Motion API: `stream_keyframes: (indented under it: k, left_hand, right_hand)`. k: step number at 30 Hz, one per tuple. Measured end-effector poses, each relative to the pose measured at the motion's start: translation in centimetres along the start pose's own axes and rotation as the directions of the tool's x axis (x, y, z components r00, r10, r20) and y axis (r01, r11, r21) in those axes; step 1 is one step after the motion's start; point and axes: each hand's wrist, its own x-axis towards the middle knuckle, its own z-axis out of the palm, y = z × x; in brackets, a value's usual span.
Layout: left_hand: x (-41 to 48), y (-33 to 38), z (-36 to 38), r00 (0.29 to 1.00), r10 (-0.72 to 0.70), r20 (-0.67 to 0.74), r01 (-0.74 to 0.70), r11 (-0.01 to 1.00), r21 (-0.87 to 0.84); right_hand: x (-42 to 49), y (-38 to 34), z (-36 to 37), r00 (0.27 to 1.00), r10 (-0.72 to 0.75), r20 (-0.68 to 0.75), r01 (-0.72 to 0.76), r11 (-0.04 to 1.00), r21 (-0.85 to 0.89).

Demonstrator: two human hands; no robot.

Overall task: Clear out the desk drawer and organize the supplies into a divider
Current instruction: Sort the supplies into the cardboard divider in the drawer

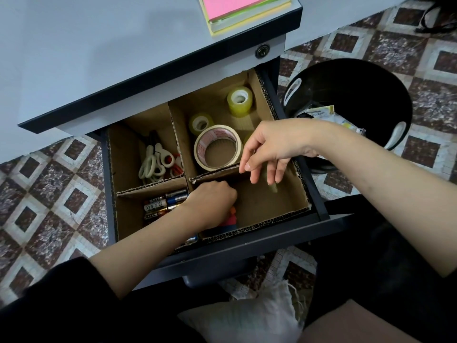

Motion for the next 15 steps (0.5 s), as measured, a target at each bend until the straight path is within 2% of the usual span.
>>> stream_keyframes:
  k: [10, 13, 15]
  left_hand:
    - [-0.4, -0.2, -0.5, 0.999, -0.016, 0.051, 0.021, 0.995, -0.099]
    - [-1.5, -1.1, -1.1, 0.997, 0.027, -0.071, -0.044, 0.965, -0.257]
    - [-2.9, -2.1, -1.3, 0.966, 0.024, -0.257, -0.129, 0.908, -0.4]
  right_hand:
    - [-0.3, 0.1, 0.0, 0.999, 0.017, 0.029, -0.016, 0.999, -0.048]
    - [-0.2, 0.4, 0.7, 0.991, 0.056, 0.12, -0.041, 0.991, -0.126]
    - [0.1, 0.7, 2.0, 0.978, 0.106, 0.178, -0.069, 0.976, -0.206]
